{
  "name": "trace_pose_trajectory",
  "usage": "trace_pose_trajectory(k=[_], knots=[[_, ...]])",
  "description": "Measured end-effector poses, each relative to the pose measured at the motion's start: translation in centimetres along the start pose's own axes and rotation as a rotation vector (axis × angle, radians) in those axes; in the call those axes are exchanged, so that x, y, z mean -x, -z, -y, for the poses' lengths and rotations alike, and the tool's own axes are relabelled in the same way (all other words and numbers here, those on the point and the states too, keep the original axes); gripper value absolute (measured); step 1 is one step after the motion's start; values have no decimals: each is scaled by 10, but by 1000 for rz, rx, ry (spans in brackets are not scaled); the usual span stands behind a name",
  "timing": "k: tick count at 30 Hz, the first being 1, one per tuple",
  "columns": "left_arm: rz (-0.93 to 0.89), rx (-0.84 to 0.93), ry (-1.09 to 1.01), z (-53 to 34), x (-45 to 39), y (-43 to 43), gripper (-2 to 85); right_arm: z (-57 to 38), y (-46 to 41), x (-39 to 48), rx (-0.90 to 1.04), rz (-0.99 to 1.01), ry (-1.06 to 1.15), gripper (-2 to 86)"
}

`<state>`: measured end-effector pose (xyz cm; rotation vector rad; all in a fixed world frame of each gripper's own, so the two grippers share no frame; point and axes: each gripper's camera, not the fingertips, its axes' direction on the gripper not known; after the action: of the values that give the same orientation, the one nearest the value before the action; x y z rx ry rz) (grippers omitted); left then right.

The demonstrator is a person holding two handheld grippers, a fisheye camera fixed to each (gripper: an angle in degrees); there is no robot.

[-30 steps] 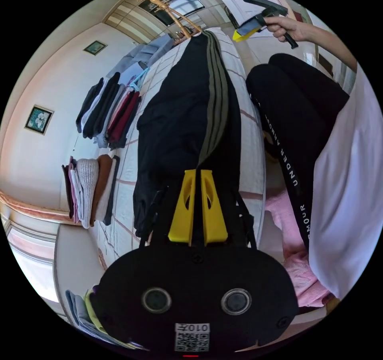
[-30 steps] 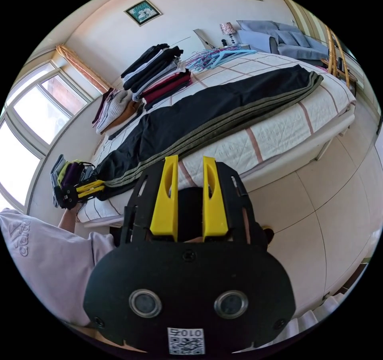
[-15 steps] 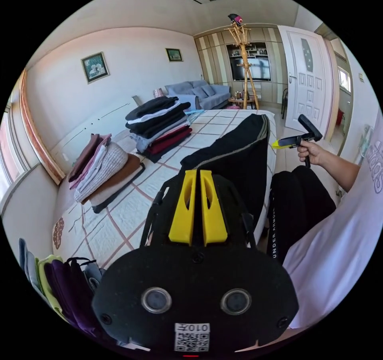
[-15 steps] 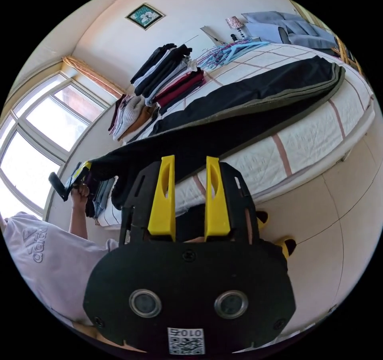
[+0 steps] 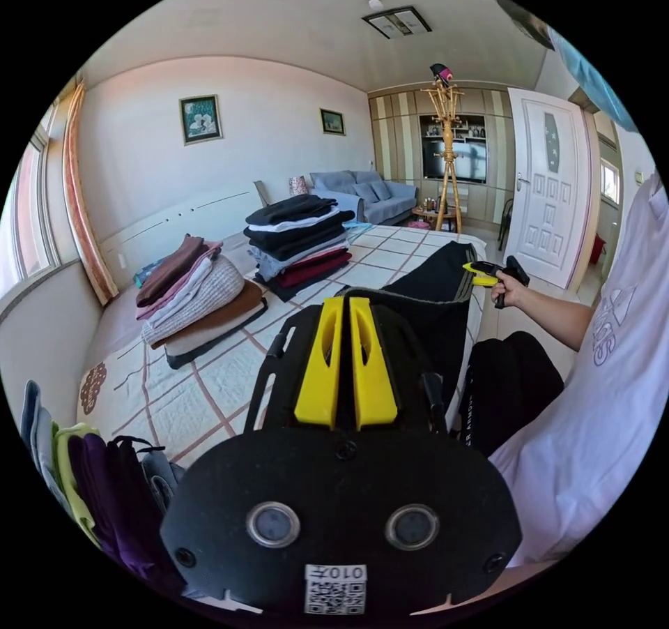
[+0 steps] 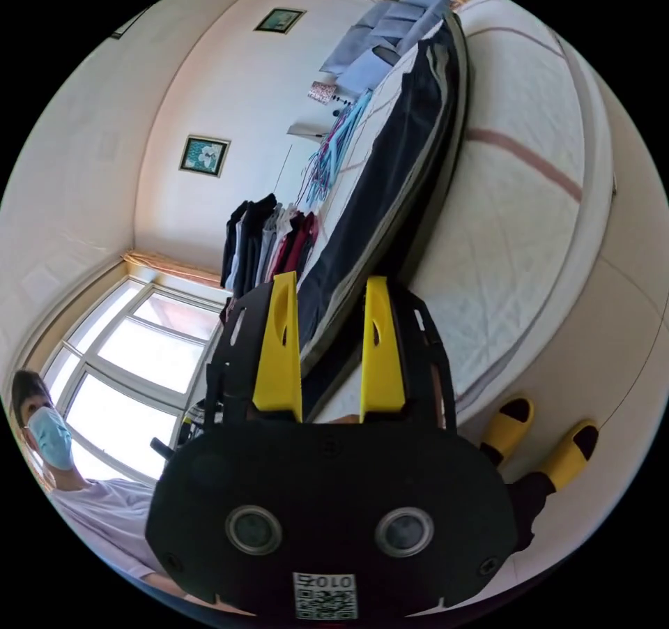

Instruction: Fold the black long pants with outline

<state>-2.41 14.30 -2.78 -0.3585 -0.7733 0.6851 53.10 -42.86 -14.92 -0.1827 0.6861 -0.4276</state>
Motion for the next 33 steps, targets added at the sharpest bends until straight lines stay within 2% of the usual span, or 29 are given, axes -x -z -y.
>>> trace_pose_trajectory(k=[3,7,12,14,16,18,19,20,21,23,26,28,31,33], knots=[[11,-7,31,3,22,4,0,22,10,16,-4,-57,33,50],[10,82,36,16,59,-9,0,51,26,65,-40,-162,174,37],[-10,154,51,65,120,-59,3,143,-21,161,153,-340,381,34],[17,157,74,96,162,-88,8,175,-50,201,168,-407,506,35],[53,147,111,121,194,-110,17,196,-77,245,97,-483,659,38],[129,179,160,139,221,-137,42,199,-109,296,-68,-588,887,49],[178,220,205,143,238,-157,60,199,-117,305,-85,-621,912,65],[188,264,258,141,254,-171,76,203,-137,316,-26,-683,908,98],[169,284,283,139,260,-176,83,210,-158,319,152,-720,852,112],[165,278,311,121,266,-167,104,203,-173,316,335,-782,820,121],[218,318,315,79,260,-138,124,159,-150,302,258,-840,852,122],[182,375,344,46,258,-122,135,131,-134,285,305,-825,823,127],[127,485,425,-7,253,-97,150,72,-106,257,374,-712,755,134],[70,492,504,-34,249,-81,156,15,-86,240,375,-589,693,139]])
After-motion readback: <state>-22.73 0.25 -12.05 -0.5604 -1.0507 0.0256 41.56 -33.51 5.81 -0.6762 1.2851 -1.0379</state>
